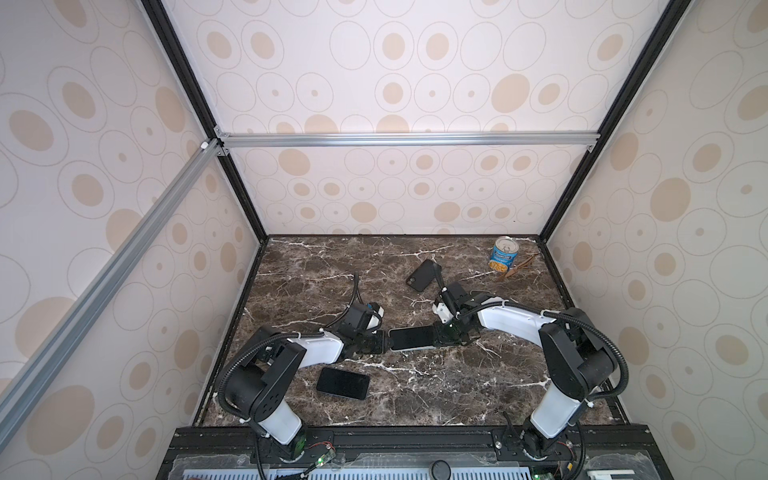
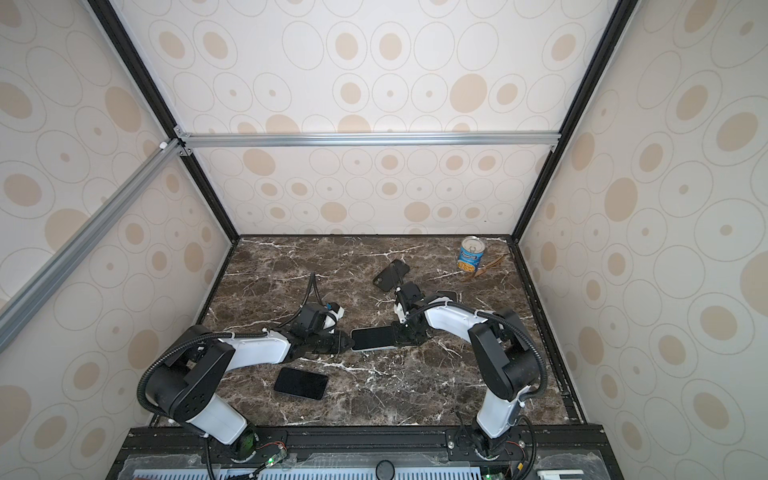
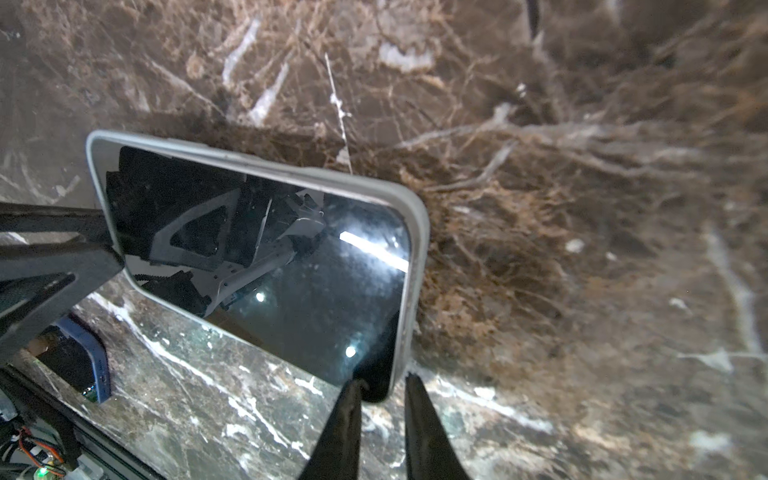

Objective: Put the phone into the phone case

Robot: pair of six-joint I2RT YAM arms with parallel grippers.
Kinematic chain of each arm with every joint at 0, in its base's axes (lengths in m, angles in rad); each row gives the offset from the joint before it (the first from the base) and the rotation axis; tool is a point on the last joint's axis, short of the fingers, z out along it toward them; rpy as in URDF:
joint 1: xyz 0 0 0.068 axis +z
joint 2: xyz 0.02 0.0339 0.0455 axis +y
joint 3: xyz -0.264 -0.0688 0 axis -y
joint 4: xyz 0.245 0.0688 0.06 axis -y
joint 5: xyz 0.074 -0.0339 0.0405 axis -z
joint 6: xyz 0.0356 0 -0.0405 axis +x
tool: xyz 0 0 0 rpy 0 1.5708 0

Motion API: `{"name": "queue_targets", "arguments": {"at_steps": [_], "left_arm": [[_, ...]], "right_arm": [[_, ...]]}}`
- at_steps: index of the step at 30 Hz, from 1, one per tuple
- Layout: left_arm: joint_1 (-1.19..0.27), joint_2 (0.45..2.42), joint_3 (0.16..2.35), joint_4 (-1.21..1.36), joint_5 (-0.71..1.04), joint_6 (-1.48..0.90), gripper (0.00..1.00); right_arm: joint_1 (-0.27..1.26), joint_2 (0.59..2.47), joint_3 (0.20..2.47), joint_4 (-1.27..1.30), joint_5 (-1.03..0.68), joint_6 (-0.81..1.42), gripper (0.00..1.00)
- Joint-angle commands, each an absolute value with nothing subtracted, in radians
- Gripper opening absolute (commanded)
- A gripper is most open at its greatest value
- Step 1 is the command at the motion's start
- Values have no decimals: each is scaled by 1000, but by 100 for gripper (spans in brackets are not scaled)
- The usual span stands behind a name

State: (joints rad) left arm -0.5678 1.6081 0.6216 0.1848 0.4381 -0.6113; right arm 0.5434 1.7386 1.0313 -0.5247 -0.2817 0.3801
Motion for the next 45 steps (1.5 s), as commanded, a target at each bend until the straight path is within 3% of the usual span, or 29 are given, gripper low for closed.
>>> {"name": "queue_targets", "arguments": {"at_steps": [1, 45], "left_arm": [[-573, 1629, 614, 169, 442, -614, 23], [-573, 1658, 629, 173, 453, -615, 22]], "right_arm": [[543, 1798, 997, -557, -254, 376, 19], [543, 1861, 988, -583, -163, 339, 18]]}}
